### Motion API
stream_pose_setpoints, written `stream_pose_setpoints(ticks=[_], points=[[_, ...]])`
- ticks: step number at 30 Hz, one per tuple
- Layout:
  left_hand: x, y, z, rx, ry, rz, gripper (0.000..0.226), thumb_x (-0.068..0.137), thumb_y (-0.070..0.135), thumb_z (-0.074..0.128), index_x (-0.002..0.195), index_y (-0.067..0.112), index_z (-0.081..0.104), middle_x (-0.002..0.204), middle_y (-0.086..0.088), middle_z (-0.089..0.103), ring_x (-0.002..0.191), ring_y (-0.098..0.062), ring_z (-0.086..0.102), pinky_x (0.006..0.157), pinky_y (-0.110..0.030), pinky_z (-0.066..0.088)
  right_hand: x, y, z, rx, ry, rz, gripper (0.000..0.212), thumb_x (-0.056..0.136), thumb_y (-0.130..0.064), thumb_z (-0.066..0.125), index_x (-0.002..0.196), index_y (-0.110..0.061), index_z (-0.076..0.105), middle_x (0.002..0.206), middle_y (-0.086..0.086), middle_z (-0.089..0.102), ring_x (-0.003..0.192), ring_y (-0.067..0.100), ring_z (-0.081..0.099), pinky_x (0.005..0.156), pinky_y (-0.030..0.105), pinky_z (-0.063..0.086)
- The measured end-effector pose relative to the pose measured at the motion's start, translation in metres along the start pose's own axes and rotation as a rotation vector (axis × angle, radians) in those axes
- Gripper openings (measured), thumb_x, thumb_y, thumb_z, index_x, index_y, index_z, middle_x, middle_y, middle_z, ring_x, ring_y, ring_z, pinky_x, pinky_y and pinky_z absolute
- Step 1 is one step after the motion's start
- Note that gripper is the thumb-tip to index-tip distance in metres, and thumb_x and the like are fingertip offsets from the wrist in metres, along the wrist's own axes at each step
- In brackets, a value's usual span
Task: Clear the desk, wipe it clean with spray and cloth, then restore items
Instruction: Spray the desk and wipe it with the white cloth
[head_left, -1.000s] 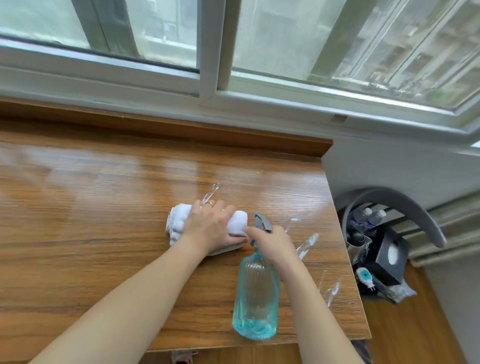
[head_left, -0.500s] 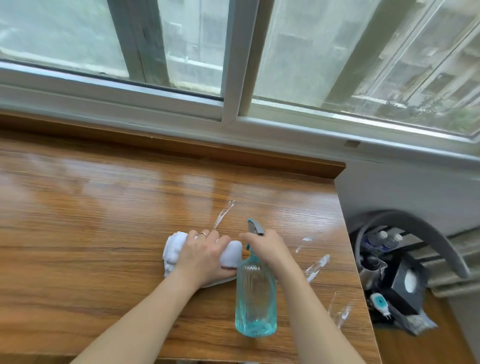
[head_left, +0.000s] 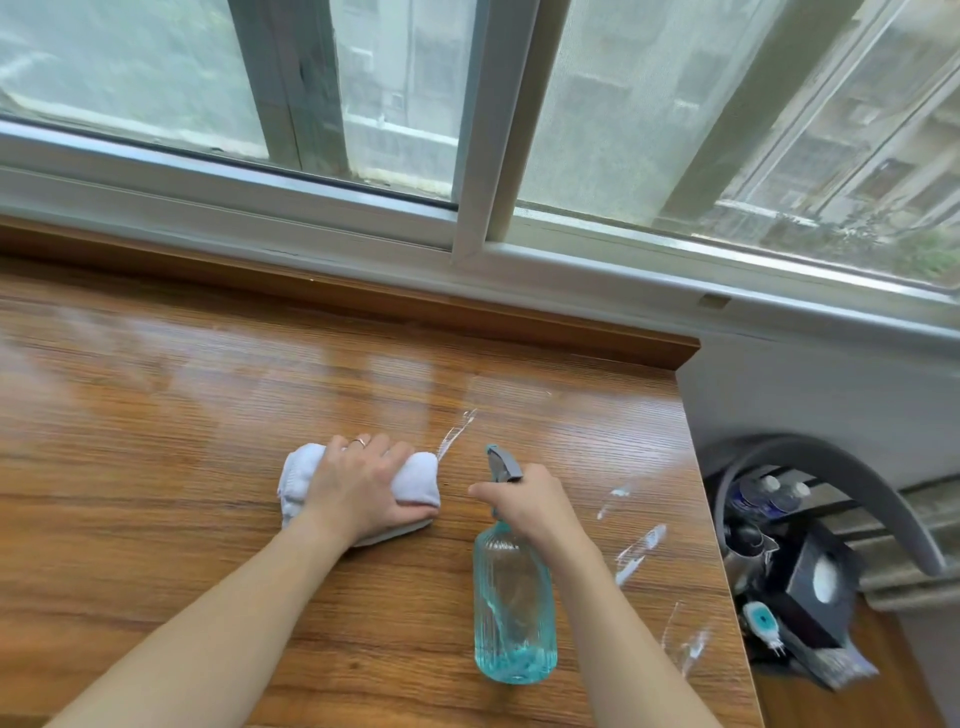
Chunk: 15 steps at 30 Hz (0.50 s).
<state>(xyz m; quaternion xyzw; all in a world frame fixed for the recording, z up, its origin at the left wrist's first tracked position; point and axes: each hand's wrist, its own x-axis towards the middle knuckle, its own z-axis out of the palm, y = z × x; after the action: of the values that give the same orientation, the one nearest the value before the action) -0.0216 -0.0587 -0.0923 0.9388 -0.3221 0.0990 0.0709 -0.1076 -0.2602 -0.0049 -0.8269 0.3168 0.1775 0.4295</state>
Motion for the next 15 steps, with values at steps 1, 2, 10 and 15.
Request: stream_pose_setpoints(ticks=[1,2,10,15], points=[[-0.0004,-0.0003,0.0001,-0.002,0.003,0.002,0.080,0.058,0.092,0.048,0.087,0.019,0.067,0.076,-0.003,0.060,0.067,-0.027,0.060,0.064,-0.038,0.040,-0.0022,-0.0014,-0.0009,0.010,-0.015,-0.022,0.042,0.076,-0.049,0.081,0.072,-0.020,0.050,0.074,-0.005,0.059,0.061,0.014,0.051,0.057,0.030,0.038],[-0.0006,-0.0008,-0.0001,0.000,0.006,0.001,0.081,0.059,0.092,0.048,0.087,0.019,0.067,0.076,-0.002,0.061,0.067,-0.027,0.060,0.064,-0.038,0.040,-0.0044,-0.0022,-0.0018,0.022,-0.036,-0.048,0.047,0.074,-0.050,0.083,0.067,-0.022,0.046,0.067,-0.008,0.053,0.058,0.013,0.047,0.057,0.030,0.036],[-0.0011,-0.0009,-0.0024,0.002,0.007,0.008,0.080,0.060,0.092,0.045,0.087,0.020,0.067,0.076,-0.001,0.061,0.067,-0.026,0.060,0.065,-0.037,0.039,-0.0058,0.0045,-0.0018,0.023,-0.128,-0.114,0.027,0.077,-0.028,0.081,0.080,-0.019,0.056,0.076,-0.003,0.056,0.067,0.013,0.053,0.064,0.029,0.042],[-0.0018,-0.0004,-0.0030,-0.008,0.018,0.007,0.079,0.060,0.091,0.045,0.087,0.021,0.067,0.076,0.001,0.061,0.067,-0.025,0.060,0.065,-0.036,0.038,-0.0032,0.0072,0.0041,0.047,-0.108,-0.079,0.024,0.078,-0.033,0.075,0.084,-0.014,0.062,0.077,0.000,0.062,0.067,0.015,0.058,0.064,0.031,0.045]])
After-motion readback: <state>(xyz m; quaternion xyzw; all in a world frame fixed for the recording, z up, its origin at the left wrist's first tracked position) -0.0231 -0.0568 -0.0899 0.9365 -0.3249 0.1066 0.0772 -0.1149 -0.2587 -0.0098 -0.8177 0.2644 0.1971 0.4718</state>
